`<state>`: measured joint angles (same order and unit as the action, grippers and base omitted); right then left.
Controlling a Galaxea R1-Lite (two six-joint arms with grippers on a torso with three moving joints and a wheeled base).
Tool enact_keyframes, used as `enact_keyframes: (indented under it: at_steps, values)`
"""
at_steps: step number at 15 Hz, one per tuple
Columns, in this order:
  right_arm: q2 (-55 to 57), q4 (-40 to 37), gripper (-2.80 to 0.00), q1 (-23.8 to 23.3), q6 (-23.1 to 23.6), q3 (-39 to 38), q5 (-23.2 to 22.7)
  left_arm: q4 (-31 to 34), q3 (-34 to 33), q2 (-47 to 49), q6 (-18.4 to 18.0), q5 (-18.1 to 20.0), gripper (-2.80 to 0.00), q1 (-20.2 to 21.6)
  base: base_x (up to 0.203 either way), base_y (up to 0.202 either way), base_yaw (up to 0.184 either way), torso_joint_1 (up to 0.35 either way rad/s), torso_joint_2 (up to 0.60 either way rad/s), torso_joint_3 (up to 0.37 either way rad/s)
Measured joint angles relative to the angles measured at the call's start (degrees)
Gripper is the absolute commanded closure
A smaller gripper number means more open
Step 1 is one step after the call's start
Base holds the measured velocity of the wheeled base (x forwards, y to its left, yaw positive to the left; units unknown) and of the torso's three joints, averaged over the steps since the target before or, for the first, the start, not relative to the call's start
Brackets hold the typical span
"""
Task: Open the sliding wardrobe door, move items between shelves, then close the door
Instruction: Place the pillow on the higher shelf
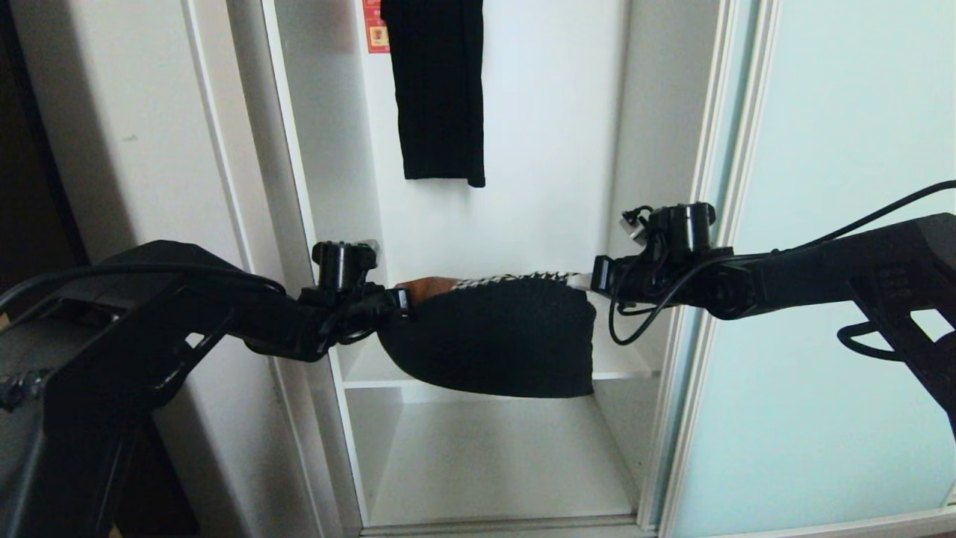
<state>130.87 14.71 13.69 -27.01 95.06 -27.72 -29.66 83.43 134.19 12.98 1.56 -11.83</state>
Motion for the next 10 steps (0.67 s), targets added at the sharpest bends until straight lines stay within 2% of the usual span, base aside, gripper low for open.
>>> enact_keyframes:
  at_steps: [2, 7, 10]
  values:
    - [-0.16, 0.05, 0.0, -0.39, 0.0, 1.36, -0.02, -0.42, 2.32, 0.7, 2.59, -0.11, 0.0, 0.31, 0.0, 0.0, 0.0, 0.0, 0.0, 0.0]
    - [2.23, -1.34, 0.0, -0.71, -0.21, 11.45, -0.06, 0.86, 7.77, 4.18, 2.31, -0.31, 0.0, 0.65, 0.0, 0.0, 0.0, 0.0, 0.0, 0.0]
    - [5.4, -4.43, 0.0, 0.11, -0.22, 12.62, -0.17, 6.25, 11.7, 7.01, 2.46, -0.39, 0.0, 1.88, 0.0, 0.0, 0.0, 0.0, 0.0, 0.0]
